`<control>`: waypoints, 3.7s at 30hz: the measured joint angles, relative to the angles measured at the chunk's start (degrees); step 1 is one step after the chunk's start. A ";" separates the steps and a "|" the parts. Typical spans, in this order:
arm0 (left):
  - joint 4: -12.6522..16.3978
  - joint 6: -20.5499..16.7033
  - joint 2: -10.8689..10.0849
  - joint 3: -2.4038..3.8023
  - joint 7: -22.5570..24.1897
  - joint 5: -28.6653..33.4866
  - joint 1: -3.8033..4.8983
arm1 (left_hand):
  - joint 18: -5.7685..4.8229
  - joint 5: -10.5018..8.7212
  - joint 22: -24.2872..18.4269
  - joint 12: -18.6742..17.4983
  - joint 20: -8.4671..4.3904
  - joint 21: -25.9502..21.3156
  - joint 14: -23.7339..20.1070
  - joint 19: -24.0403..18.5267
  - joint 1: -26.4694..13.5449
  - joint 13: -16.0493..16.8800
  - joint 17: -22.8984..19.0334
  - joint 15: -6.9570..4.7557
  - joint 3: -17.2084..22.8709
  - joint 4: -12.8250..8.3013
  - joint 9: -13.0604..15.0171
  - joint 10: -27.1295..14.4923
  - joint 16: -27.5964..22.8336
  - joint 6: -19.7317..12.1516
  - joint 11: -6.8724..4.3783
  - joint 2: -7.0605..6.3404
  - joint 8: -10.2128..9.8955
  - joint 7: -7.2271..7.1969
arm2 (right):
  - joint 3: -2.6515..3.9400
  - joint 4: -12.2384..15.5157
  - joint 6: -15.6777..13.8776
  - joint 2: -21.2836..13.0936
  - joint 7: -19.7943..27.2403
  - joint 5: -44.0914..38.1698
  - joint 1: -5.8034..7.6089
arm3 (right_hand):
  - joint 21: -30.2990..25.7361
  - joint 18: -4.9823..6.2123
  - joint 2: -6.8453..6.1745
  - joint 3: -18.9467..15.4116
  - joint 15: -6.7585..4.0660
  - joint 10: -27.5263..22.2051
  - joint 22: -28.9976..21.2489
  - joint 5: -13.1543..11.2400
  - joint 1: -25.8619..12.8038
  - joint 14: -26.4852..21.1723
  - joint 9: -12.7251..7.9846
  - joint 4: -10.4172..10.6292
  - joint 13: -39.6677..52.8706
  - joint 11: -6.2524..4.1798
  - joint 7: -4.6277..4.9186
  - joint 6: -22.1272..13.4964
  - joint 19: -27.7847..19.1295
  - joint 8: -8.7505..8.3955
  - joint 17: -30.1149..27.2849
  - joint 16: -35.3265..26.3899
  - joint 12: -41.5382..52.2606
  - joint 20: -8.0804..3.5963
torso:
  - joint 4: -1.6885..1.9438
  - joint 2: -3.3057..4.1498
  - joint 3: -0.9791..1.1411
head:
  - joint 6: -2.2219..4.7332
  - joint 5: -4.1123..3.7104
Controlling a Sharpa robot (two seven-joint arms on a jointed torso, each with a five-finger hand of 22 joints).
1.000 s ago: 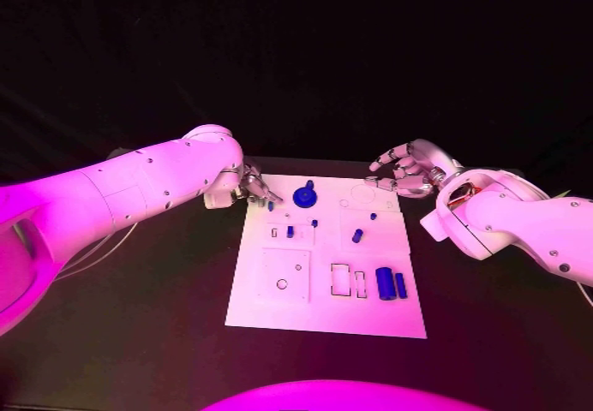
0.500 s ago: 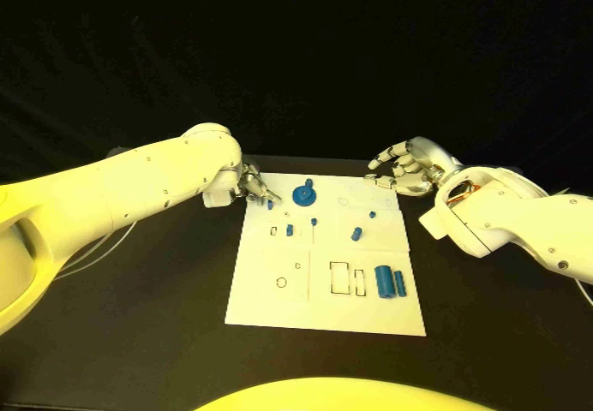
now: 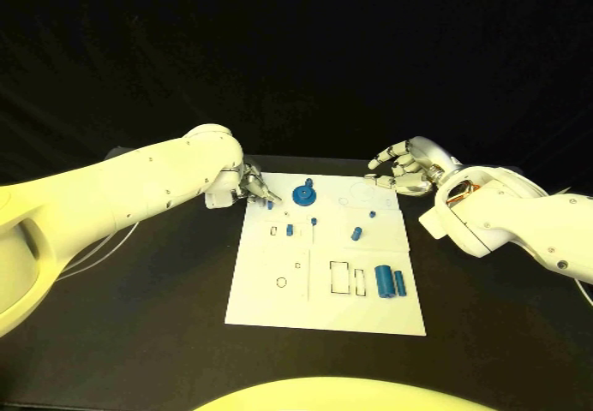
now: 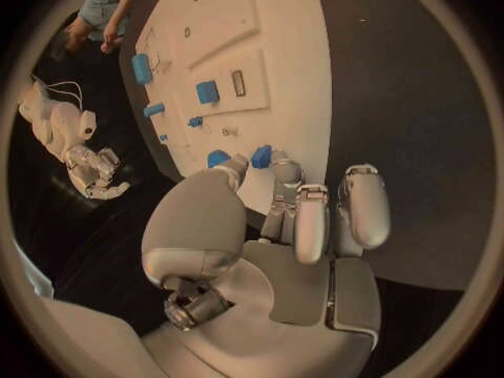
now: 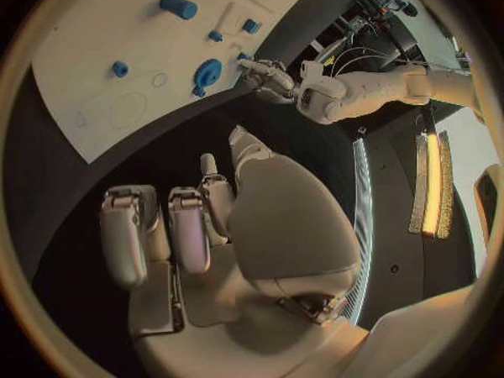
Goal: Assemble the parts on the task board
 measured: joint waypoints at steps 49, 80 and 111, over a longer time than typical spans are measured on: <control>4.33 -2.69 -3.91 0.47 0.07 4.93 -0.16 | 0.00 -0.22 0.63 0.49 0.00 0.00 0.00 0.00 15.34 0.84 0.00 0.00 3.35 -1.12 1.05 0.64 0.01 0.55 -0.61 4.77 0.59 -0.55 | -0.04 -0.78 1.62 0.49 -0.17 0.03 -0.14 | 0.00 0.00 0.00 0.24 0.00 0.00 0.03 0.00 0.00 0.00 0.03 -0.24 -0.03 0.00 -0.21 -0.21 0.00 0.44 -0.02 0.00 0.00 0.00 | 0.07 -0.08 0.02 | -0.64 0.01; 20.25 -5.80 -11.56 0.13 0.08 9.62 -0.18 | 0.00 -0.16 1.60 1.17 -0.41 0.23 0.00 0.41 15.44 1.62 0.00 0.00 3.72 -0.38 1.15 1.67 0.31 0.62 -1.03 4.88 1.26 -0.62 | -0.11 -0.92 2.27 0.24 -0.42 0.05 -0.15 | 0.00 0.00 0.00 0.24 0.00 0.00 0.00 0.00 0.00 0.00 0.01 -0.24 -0.03 0.00 -0.21 -0.20 0.00 0.44 -0.02 0.00 0.00 0.00 | 0.10 -0.07 -0.01 | -1.14 0.68; 22.46 -8.05 -11.81 -1.57 0.12 3.59 -1.44 | 0.00 -0.19 2.13 1.40 -0.61 0.45 0.22 0.61 15.27 2.04 0.00 -0.22 3.71 -0.39 1.53 1.90 0.53 0.63 -1.19 4.72 1.55 -0.63 | -0.12 -0.97 2.30 0.28 -0.46 0.05 -0.17 | 0.00 0.00 0.00 0.24 0.00 0.00 -0.01 0.00 0.00 0.00 -0.01 -0.24 0.01 0.00 -0.20 -0.20 0.00 0.44 0.02 0.00 0.00 0.00 | 0.02 0.00 -0.04 | -1.64 1.25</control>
